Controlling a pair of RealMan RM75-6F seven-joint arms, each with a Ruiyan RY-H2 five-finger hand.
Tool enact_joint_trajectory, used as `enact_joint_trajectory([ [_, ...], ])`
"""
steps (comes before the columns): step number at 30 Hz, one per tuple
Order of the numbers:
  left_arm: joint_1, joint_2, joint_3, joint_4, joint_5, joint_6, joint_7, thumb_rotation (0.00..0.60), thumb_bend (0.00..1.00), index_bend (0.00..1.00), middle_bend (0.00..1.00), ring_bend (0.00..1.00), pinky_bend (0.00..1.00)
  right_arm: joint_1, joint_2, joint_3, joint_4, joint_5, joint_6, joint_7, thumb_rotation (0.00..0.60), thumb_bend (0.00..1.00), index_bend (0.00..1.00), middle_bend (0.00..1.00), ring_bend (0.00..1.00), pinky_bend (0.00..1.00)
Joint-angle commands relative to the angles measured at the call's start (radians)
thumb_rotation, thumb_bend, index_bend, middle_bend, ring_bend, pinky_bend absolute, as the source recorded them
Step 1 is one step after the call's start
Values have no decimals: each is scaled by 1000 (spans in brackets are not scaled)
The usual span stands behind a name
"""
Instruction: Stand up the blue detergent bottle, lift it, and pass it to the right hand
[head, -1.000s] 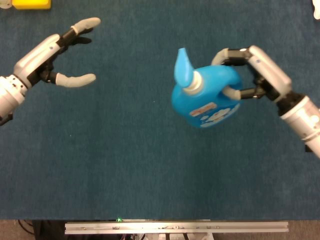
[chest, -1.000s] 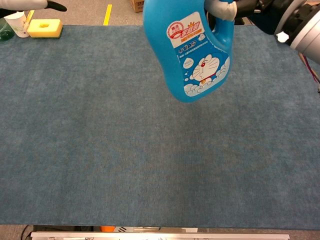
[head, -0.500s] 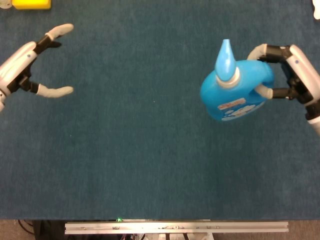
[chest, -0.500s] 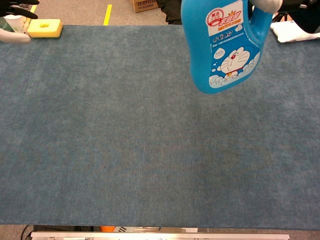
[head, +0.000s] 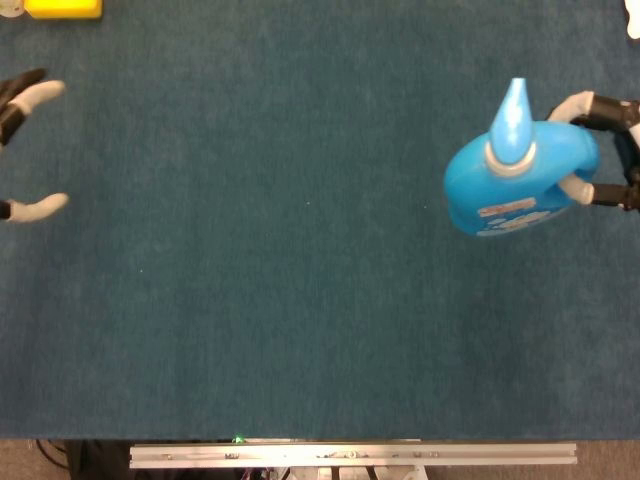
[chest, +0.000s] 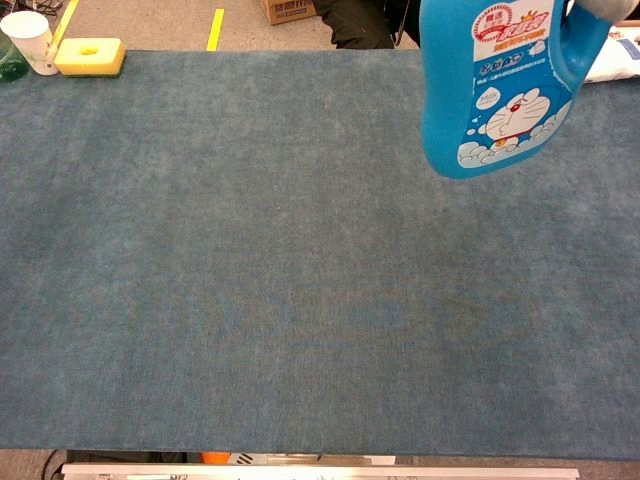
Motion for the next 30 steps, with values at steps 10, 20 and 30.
enact_joint_trajectory([
  [10,175,-62,-38,-28,-61,183,163,600,194,94,32,0,106,-42,-23,-12,1,-19,66,4,600,444,617,580,529,607],
  [20,196,-91,-70,-16,-45,179,197,600,193,103,40,0,106,-77,-21,-11,-12,-19,117,-6,600,443,617,580,529,607],
  [30,201,-107,-100,-13,-25,168,209,600,194,108,42,0,106,-126,-11,-27,-11,-22,164,-35,600,443,617,580,529,607],
])
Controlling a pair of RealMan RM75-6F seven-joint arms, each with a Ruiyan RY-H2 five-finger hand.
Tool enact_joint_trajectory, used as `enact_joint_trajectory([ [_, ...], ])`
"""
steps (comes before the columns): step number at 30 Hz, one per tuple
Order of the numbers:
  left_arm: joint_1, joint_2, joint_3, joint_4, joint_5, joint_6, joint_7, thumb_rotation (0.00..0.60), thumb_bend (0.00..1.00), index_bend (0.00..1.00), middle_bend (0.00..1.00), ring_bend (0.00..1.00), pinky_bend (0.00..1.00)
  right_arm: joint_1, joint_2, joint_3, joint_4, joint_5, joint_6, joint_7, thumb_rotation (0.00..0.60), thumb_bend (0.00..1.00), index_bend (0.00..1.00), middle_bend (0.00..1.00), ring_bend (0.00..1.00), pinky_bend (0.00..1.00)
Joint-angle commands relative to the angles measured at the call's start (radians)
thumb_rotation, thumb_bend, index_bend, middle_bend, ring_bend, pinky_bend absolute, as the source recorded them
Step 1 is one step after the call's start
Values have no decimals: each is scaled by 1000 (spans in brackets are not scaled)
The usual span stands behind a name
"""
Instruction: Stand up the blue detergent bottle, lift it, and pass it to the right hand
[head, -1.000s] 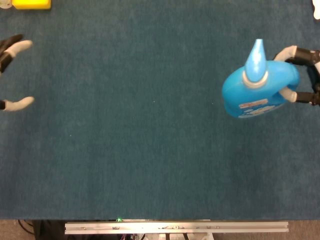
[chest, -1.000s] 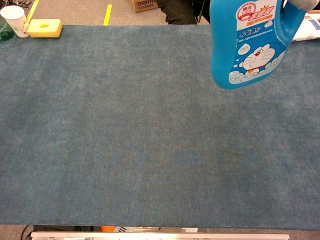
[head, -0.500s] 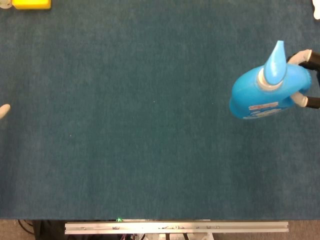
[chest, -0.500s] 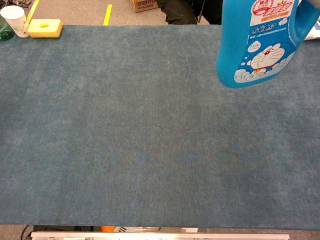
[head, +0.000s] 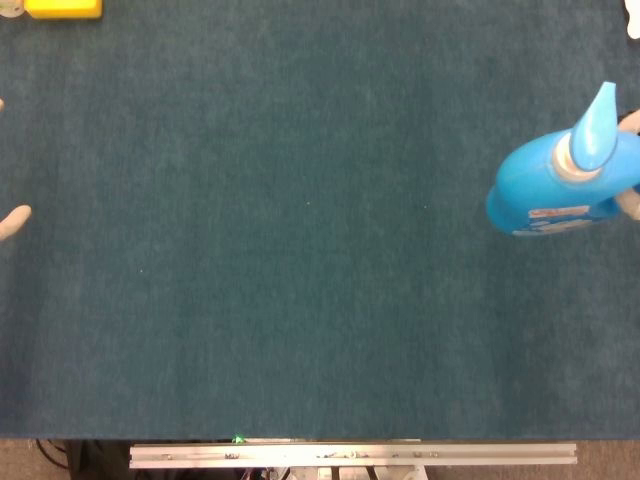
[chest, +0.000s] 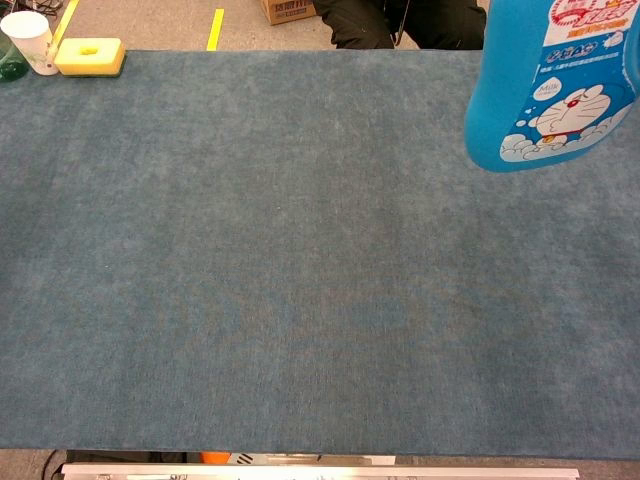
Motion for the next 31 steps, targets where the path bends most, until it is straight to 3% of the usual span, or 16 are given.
enact_joint_trajectory([
  [1,0,-6,-9,0,3,-1,4,600,194,108,42,0,106,-10,2,-2,1,-2,11,-4,600,443,617,580,529,607],
  [31,39,-1,-47,-26,13,-4,33,600,194,113,46,0,106,-56,22,-3,-11,-14,41,17,600,444,618,580,529,607],
])
